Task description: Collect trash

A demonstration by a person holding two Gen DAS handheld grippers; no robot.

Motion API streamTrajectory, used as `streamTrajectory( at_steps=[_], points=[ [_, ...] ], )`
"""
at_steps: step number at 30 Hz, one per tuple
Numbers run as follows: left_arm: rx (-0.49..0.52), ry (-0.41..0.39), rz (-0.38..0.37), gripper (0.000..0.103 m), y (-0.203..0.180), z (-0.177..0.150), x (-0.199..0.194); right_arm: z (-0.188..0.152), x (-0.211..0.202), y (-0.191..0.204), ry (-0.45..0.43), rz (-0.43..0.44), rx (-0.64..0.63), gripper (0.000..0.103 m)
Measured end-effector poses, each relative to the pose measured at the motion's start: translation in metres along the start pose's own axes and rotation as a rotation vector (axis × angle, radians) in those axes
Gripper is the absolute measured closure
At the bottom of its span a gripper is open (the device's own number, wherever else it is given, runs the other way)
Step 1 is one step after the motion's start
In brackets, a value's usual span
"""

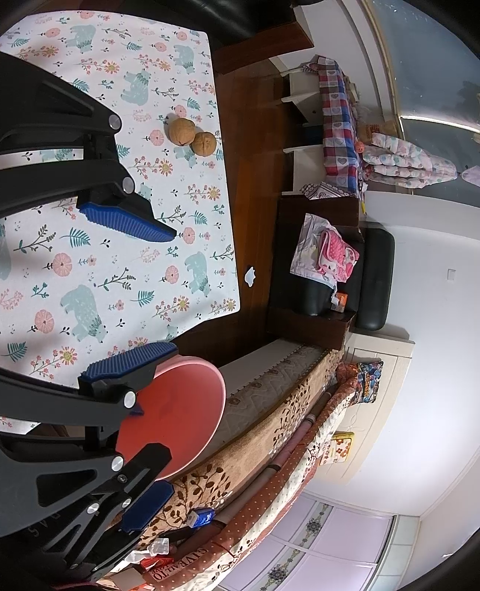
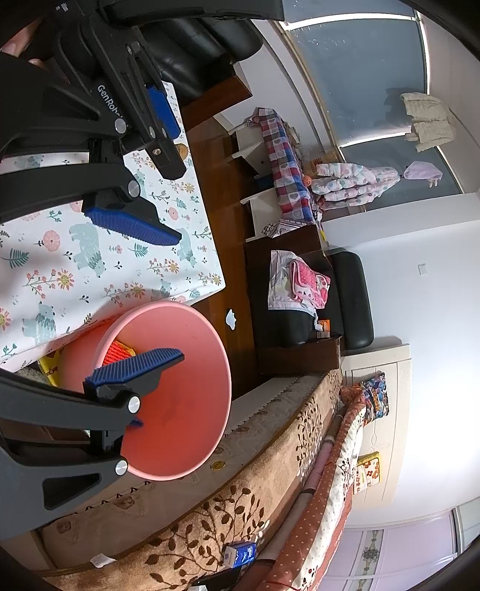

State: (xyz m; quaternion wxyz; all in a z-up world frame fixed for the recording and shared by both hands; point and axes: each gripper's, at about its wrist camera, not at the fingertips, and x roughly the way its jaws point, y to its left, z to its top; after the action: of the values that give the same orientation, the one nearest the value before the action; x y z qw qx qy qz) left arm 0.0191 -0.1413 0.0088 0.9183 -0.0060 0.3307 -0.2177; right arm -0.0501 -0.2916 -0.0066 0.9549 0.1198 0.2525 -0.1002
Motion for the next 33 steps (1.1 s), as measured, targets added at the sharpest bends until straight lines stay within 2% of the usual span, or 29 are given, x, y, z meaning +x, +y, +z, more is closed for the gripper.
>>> streamTrajectory(
  at_steps=[33],
  points=[
    [0.001, 0.014, 0.000, 0.047, -0.0008, -0.0053, 0.0052, 0.0016, 0.0027, -0.0059, 0.017, -0.007, 0.010, 0.045]
  ],
)
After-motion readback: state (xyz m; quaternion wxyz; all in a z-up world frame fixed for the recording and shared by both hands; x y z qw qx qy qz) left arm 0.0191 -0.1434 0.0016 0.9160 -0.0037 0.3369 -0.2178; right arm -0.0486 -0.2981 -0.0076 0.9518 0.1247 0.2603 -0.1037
